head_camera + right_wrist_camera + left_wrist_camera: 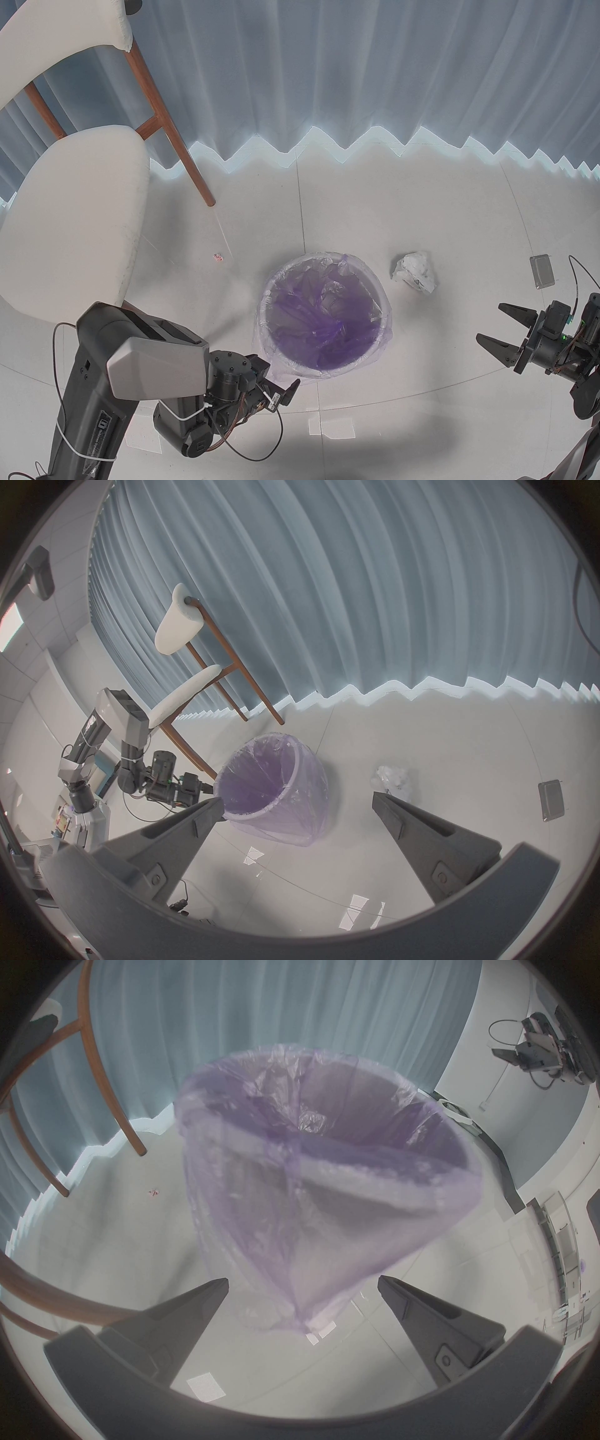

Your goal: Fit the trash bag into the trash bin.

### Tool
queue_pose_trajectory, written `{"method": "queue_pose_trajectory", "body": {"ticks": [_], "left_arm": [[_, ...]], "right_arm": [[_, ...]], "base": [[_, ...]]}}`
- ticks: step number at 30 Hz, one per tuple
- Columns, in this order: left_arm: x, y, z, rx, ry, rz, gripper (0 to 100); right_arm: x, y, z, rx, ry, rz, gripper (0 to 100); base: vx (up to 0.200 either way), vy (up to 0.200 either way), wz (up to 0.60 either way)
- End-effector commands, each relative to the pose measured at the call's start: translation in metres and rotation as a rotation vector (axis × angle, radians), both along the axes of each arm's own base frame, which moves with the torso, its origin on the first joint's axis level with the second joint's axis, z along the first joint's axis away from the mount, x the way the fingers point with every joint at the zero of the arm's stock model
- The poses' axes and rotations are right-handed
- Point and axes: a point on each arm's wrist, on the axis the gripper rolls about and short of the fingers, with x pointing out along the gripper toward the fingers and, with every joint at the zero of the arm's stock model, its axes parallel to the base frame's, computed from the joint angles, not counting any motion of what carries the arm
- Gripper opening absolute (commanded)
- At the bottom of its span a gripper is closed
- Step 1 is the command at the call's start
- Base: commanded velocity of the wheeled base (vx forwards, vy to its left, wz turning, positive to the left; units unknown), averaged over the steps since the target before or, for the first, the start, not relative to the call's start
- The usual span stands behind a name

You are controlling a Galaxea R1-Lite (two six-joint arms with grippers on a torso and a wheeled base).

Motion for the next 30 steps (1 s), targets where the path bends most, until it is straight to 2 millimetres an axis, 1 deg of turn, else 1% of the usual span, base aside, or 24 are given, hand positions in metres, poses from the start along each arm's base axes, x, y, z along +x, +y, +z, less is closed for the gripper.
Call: {"method": "queue_pose_trajectory", "body": {"ticks": [1,2,4,7,8,9,10,12,13,14,15,16,17,18,20,22,23,24,26,28,29,30], "left_arm": [[-0.030,0.016,0.045,-0.028,-0.027,-0.007,100],[-0.040,0.023,0.058,-0.033,-0.030,-0.006,100],[-0.054,0.032,0.078,-0.052,-0.046,-0.001,100],[-0.073,0.048,0.119,-0.132,-0.115,0.019,100],[-0.075,0.050,0.123,-0.141,-0.124,0.021,100],[-0.092,0.061,0.147,-0.209,-0.171,0.031,100],[-0.103,0.068,0.161,-0.249,-0.205,0.031,100],[-0.121,0.080,0.180,-0.310,-0.259,0.031,100],[-0.126,0.084,0.187,-0.341,-0.282,0.031,100],[-0.134,0.089,0.199,-0.397,-0.320,0.033,100],[-0.134,0.089,0.200,-0.402,-0.322,0.033,100],[-0.143,0.095,0.215,-0.482,-0.369,0.036,100],[-0.147,0.098,0.222,-0.521,-0.388,0.039,100],[-0.148,0.099,0.224,-0.532,-0.393,0.039,100],[-0.154,0.104,0.233,-0.611,-0.397,0.059,100],[-0.157,0.107,0.234,-0.653,-0.389,0.103,100],[-0.156,0.107,0.234,-0.655,-0.387,0.107,100],[-0.155,0.108,0.238,-0.699,-0.399,0.157,100],[-0.154,0.108,0.244,-0.767,-0.405,0.183,100],[-0.159,0.112,0.250,-0.855,-0.404,0.204,100],[-0.159,0.112,0.251,-0.861,-0.404,0.207,100],[-0.163,0.115,0.253,-0.908,-0.402,0.217,100]], "right_arm": [[-0.002,0.000,-0.004,-0.001,0.013,-0.009,100],[-0.002,0.000,-0.004,-0.001,0.014,-0.012,100],[-0.002,0.000,-0.003,-0.002,0.013,-0.013,100],[-0.002,0.001,-0.003,-0.004,0.009,-0.010,100],[-0.002,0.001,-0.002,-0.005,0.008,-0.010,100],[-0.002,0.001,-0.002,-0.005,0.004,-0.014,100],[-0.002,0.001,-0.001,-0.008,0.003,-0.022,100],[-0.002,0.000,-0.001,-0.005,0.010,-0.052,100],[-0.002,0.000,-0.002,0.000,0.018,-0.070,100],[-0.001,-0.001,-0.003,0.021,0.043,-0.113,100],[-0.001,-0.001,-0.004,0.026,0.047,-0.118,100],[-0.001,-0.001,-0.002,0.085,0.076,-0.198,100],[0.000,0.001,-0.001,0.123,0.090,-0.238,100],[0.000,0.001,0.000,0.131,0.092,-0.251,100],[0.001,0.010,0.004,0.214,0.107,-0.367,100],[0.000,0.016,0.008,0.260,0.103,-0.428,100],[0.000,0.016,0.008,0.264,0.103,-0.428,100],[-0.002,0.021,0.012,0.289,0.095,-0.430,100],[-0.004,0.024,0.016,0.307,0.082,-0.414,100],[-0.008,0.029,0.021,0.312,0.071,-0.393,100],[-0.008,0.029,0.021,0.310,0.072,-0.394,100],[-0.012,0.029,0.024,0.304,0.073,-0.394,100]], "base": [[0.000,0.000,0.00],[0.000,0.000,0.00],[0.000,0.000,0.00],[0.000,0.000,0.00],[0.000,0.000,0.00],[0.000,0.000,0.00],[0.000,0.000,0.00],[0.000,0.000,0.00],[0.000,0.000,0.00],[0.000,0.000,0.00],[0.000,0.000,0.00],[0.000,0.000,0.00],[0.000,0.000,0.00],[0.000,0.000,0.00],[0.000,0.000,0.00],[0.000,0.000,0.00],[0.000,0.000,0.00],[0.000,0.000,0.00],[0.000,0.000,0.00],[0.000,0.000,0.00],[0.000,0.000,0.00],[0.000,0.000,0.00]]}}
